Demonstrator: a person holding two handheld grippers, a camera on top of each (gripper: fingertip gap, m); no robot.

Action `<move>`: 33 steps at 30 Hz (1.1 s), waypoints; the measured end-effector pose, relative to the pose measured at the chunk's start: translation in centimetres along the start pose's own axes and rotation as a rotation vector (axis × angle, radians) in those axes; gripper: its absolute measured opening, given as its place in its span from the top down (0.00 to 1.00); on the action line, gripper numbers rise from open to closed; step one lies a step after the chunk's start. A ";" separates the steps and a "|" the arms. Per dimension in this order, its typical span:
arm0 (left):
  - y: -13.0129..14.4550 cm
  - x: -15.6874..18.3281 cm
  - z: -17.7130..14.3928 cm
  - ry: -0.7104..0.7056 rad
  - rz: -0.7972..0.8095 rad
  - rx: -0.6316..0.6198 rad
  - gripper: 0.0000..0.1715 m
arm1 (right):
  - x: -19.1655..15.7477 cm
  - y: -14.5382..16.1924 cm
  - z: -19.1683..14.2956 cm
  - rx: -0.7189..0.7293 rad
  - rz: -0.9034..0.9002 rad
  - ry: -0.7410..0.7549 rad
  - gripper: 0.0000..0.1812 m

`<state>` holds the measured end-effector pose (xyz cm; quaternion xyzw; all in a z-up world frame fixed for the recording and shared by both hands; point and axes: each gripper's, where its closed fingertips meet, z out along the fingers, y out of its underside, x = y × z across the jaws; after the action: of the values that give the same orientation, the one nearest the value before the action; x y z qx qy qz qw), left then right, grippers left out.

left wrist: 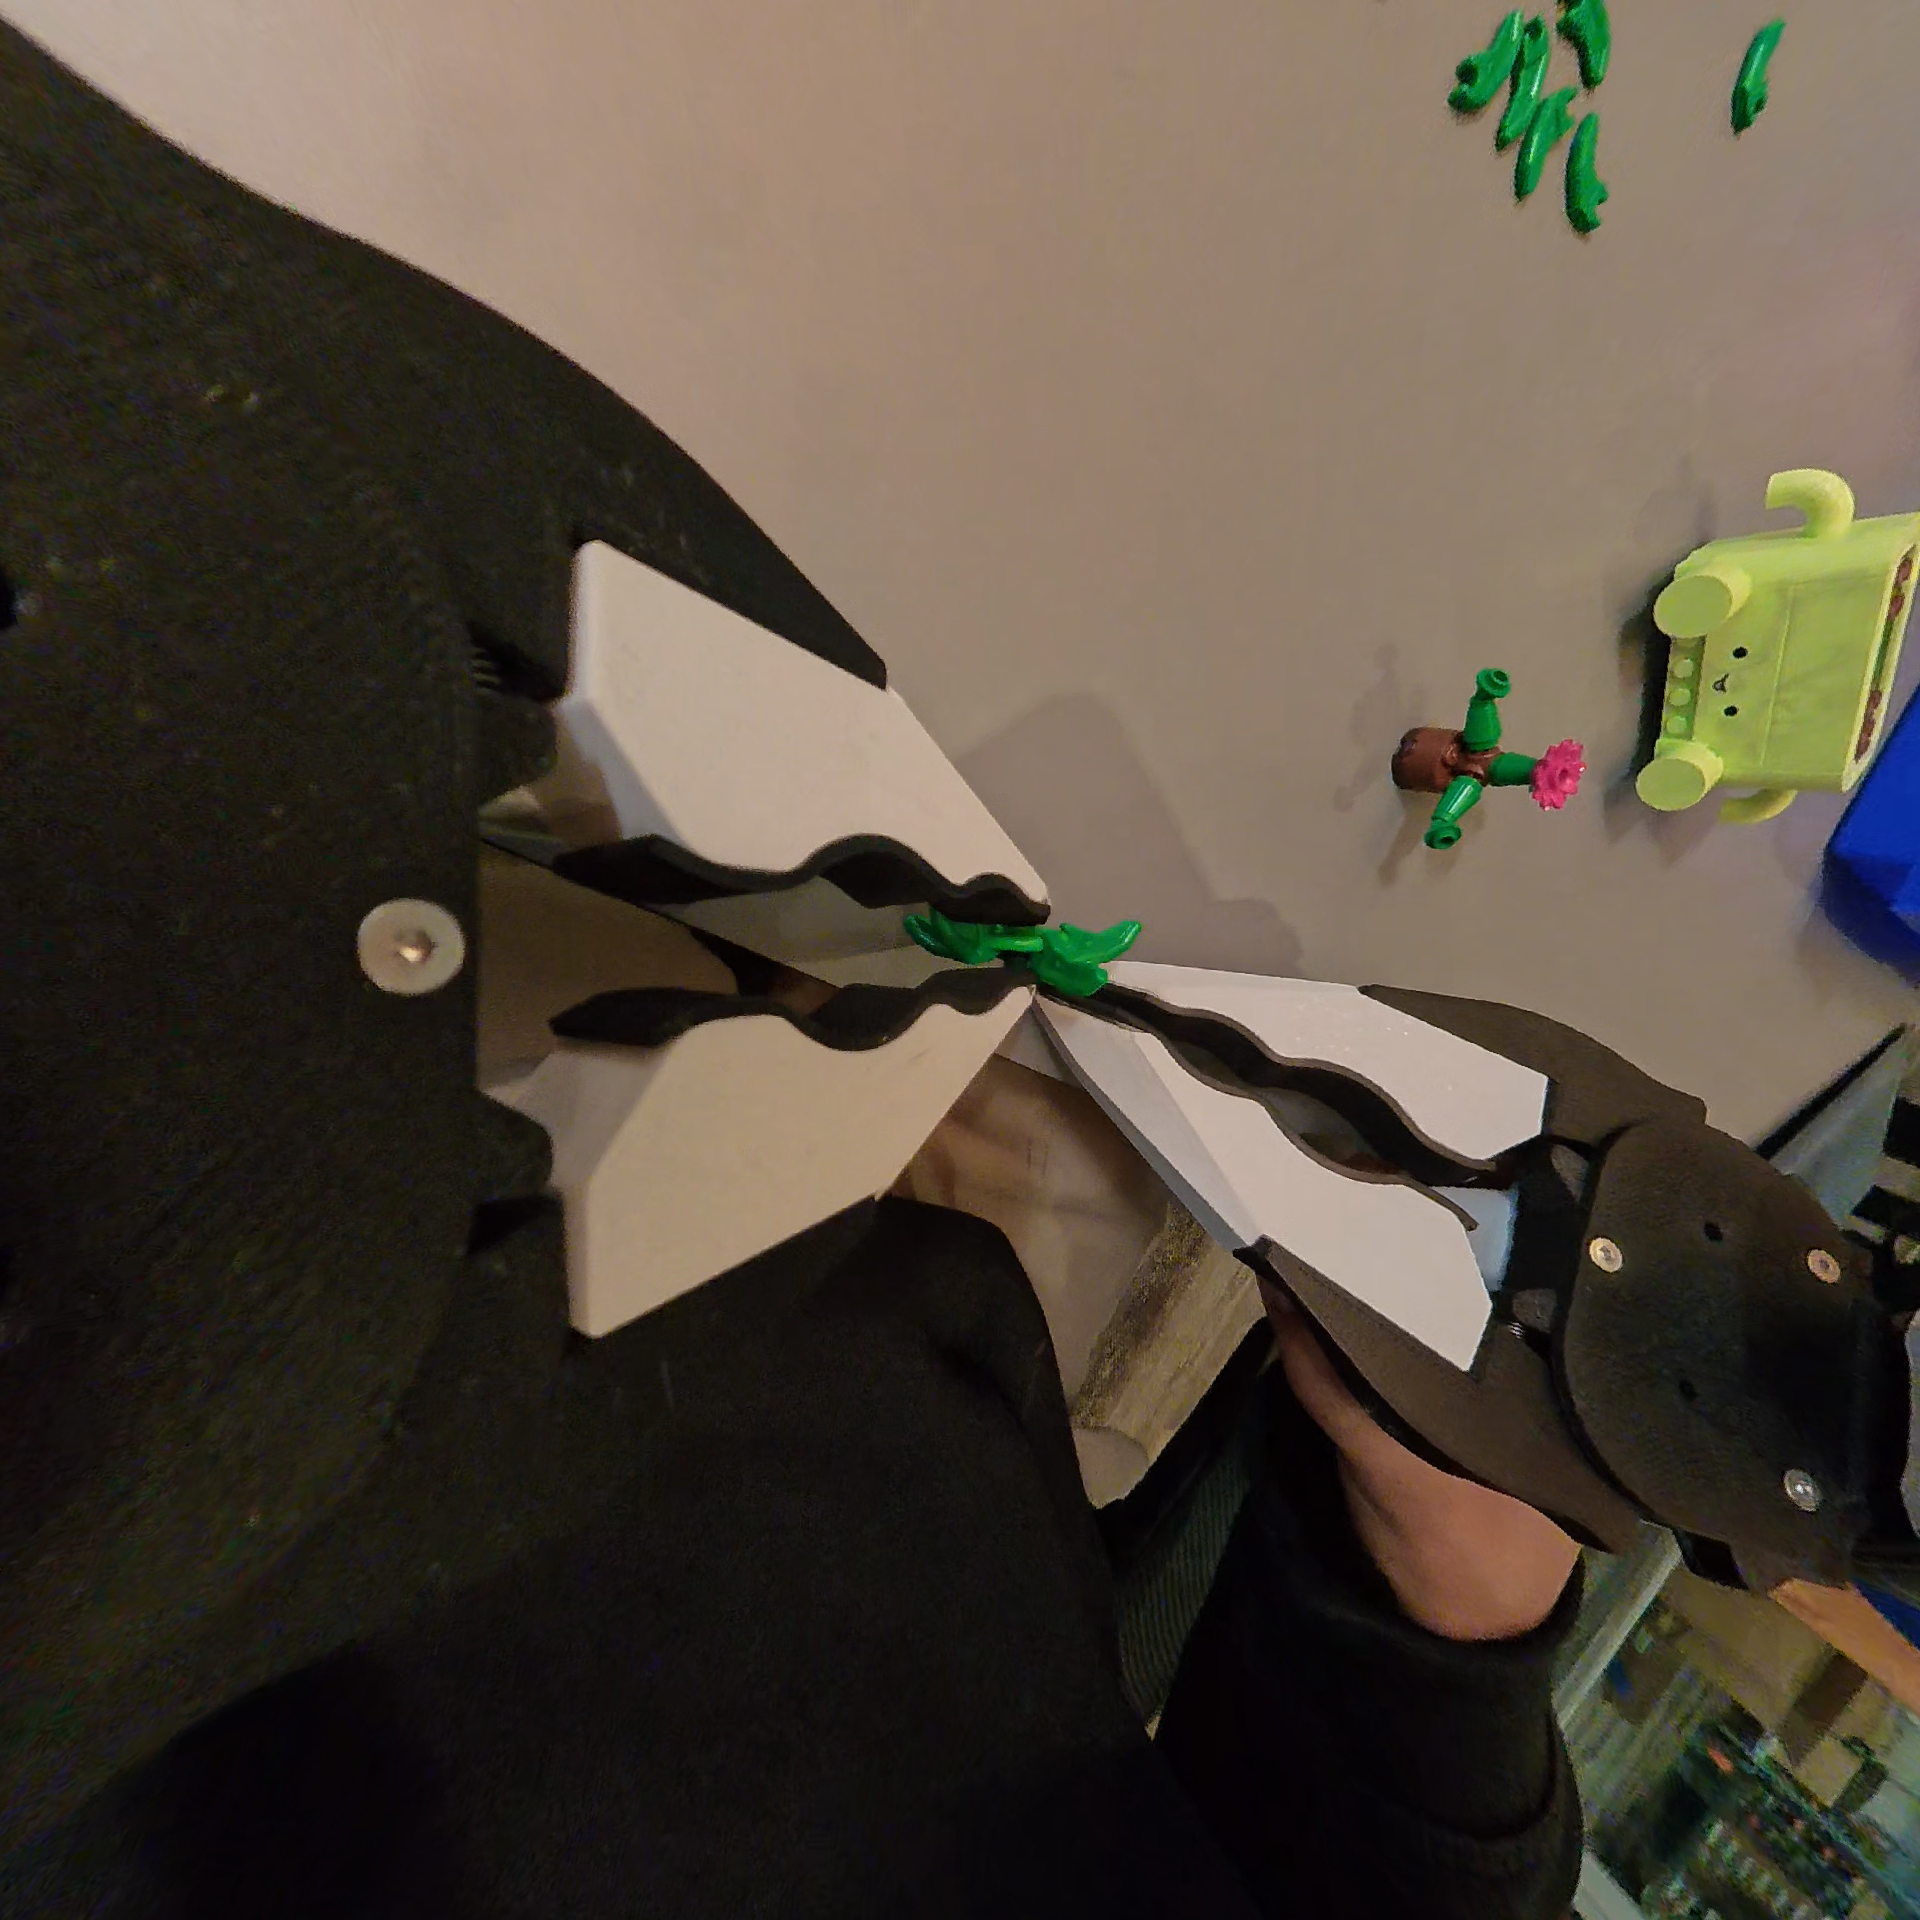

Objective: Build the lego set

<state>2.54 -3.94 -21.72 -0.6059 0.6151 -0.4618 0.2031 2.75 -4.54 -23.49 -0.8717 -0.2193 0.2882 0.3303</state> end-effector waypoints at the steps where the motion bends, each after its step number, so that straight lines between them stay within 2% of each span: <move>1: 0.0 0.0 0.0 -0.004 0.000 0.001 0.97 | 0.0 0.0 0.0 0.001 -0.002 0.004 0.99; 14: -0.1 0.0 -0.1 -0.038 0.002 0.036 0.97 | 0.0 -0.4 0.7 -0.029 -0.201 0.163 1.00; 18: -1.2 -0.7 -1.1 -0.080 -0.003 0.107 0.97 | 0.1 -0.3 0.6 -0.046 -0.266 0.206 1.00; 24: -0.4 -0.8 -0.8 -0.092 0.008 0.067 0.97 | 0.4 -0.2 0.3 -0.043 -0.183 0.207 1.00; 33: 0.1 -0.8 -0.4 -0.194 0.145 0.005 0.97 | 0.5 -0.4 0.3 0.014 -0.048 0.167 1.00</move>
<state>2.34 -3.10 -21.84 -0.6011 0.6336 -0.3867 0.2960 2.86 -3.79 -23.57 -0.8849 -0.2098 0.2079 0.3602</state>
